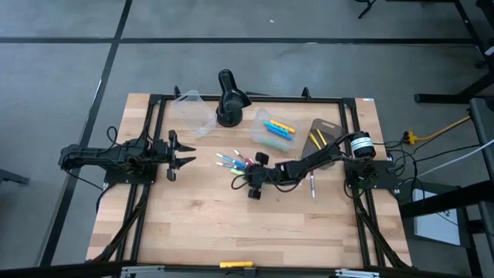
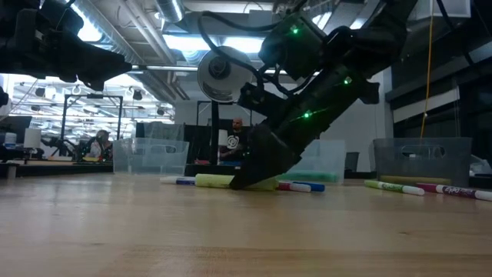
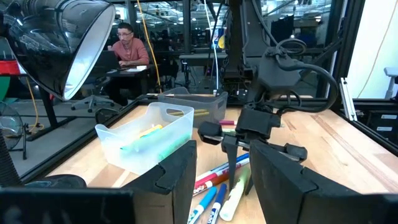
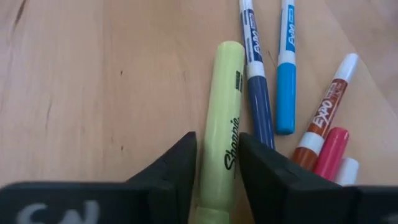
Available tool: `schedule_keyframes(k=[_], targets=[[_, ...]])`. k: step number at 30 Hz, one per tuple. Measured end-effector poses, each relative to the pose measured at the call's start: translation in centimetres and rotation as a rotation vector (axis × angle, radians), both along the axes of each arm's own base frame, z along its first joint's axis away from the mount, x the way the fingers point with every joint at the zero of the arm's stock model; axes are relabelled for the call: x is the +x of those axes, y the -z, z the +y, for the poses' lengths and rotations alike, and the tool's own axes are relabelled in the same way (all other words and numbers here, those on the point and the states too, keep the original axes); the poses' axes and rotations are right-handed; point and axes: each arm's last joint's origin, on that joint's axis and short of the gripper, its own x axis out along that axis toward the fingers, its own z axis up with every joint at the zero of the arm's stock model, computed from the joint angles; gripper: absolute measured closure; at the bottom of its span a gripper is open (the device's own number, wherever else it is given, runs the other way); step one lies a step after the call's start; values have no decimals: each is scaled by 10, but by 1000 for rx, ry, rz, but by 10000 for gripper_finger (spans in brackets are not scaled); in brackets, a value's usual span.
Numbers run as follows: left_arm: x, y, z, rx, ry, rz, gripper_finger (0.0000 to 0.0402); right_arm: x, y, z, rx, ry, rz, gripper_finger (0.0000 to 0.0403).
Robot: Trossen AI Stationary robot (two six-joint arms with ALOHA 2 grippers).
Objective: Pick & Place Markers
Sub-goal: Put the light green highlighter in the right transparent bin
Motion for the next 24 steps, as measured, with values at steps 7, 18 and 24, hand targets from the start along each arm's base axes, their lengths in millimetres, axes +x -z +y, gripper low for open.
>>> schedule_keyframes(k=[7,18,24], targets=[[0,0,0,0,0,0,258,0,0,0,10,6,0,335],[0,0,0,0,0,0,258,-2,-4,-1,-29,5,9,332],[0,0,0,0,0,0,258,4,-11,-1,-53,-15,-7,330]])
